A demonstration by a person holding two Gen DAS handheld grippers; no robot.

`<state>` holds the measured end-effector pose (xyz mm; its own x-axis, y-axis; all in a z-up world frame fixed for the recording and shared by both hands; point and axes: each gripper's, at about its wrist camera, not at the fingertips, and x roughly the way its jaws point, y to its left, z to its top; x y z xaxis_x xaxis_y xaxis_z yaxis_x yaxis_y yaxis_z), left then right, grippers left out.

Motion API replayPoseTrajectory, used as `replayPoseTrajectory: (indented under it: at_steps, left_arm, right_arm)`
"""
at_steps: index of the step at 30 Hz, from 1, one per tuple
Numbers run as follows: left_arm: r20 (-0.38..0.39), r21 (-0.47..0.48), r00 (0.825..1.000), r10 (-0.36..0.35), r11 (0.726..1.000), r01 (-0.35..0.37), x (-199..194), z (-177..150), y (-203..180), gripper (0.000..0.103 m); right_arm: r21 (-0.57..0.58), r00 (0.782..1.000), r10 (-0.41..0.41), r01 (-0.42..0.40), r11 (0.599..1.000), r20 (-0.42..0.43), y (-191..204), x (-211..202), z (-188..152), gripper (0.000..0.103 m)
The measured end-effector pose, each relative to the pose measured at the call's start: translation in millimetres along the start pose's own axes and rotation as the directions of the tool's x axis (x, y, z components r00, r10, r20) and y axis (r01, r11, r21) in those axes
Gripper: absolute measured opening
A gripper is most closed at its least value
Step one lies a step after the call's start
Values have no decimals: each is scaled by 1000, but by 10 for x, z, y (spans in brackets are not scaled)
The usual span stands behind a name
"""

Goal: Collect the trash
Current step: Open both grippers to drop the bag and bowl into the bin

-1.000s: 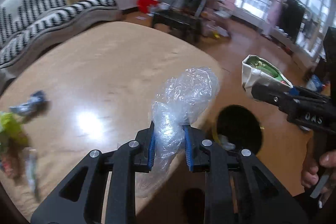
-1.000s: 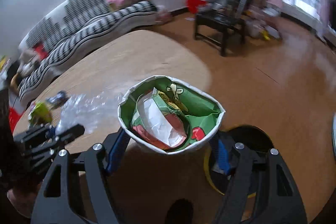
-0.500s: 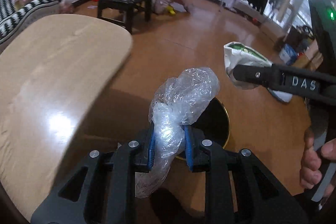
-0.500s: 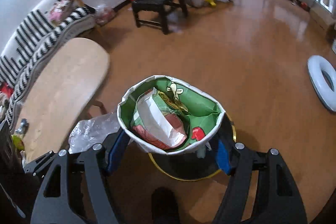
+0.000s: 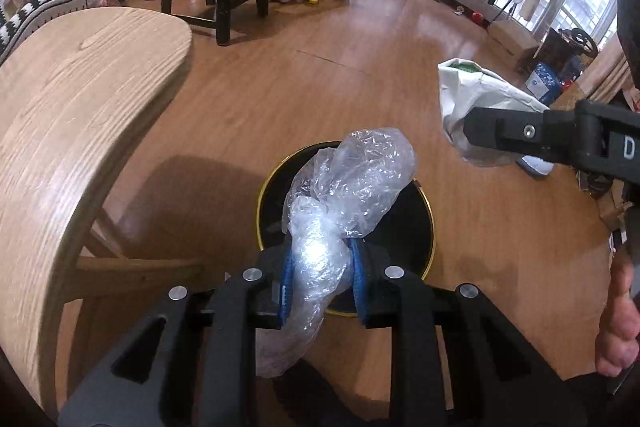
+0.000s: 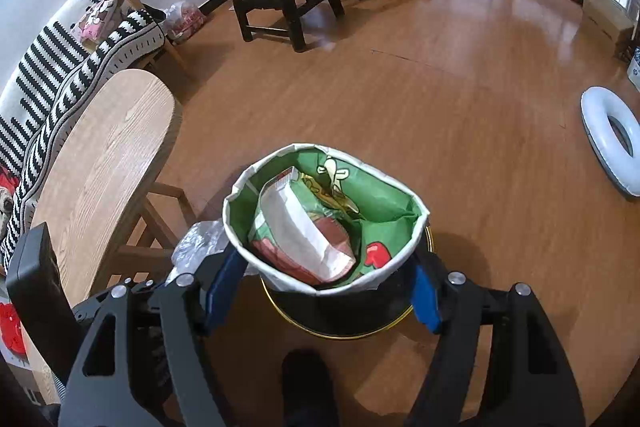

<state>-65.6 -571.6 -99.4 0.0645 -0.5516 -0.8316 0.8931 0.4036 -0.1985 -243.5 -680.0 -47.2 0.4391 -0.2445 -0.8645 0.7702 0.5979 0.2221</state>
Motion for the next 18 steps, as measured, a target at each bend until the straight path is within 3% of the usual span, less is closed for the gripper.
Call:
replayPoseTrajectory:
  at_steps: [9, 12, 13, 14, 15, 18]
  left_arm:
    - [-29, 20, 999, -33, 999, 33, 185, 34, -59, 23]
    - [-46, 21, 998, -43, 999, 44, 300, 94, -50, 28]
    - [-52, 21, 998, -43, 999, 44, 332, 110, -45, 40]
    - [-55, 21, 998, -43, 999, 44, 346, 109, -24, 62]
    - [-52, 20, 998, -39, 999, 40, 359, 121, -22, 71]
    - [-33, 30, 999, -23, 999, 24, 338, 119, -33, 76]
  right_arm:
    - [10, 1000, -7, 7, 1000, -7, -14, 49, 10, 70]
    - [13, 1000, -11, 11, 1000, -12, -2, 45, -9, 71]
    - [12, 1000, -11, 11, 1000, -18, -3, 58, -8, 74]
    - [11, 1000, -13, 13, 1000, -23, -3, 69, -11, 80]
    - [11, 1000, -15, 15, 1000, -24, 2, 72, -13, 82]
    - [11, 1000, -21, 21, 1000, -16, -21, 60, -21, 83]
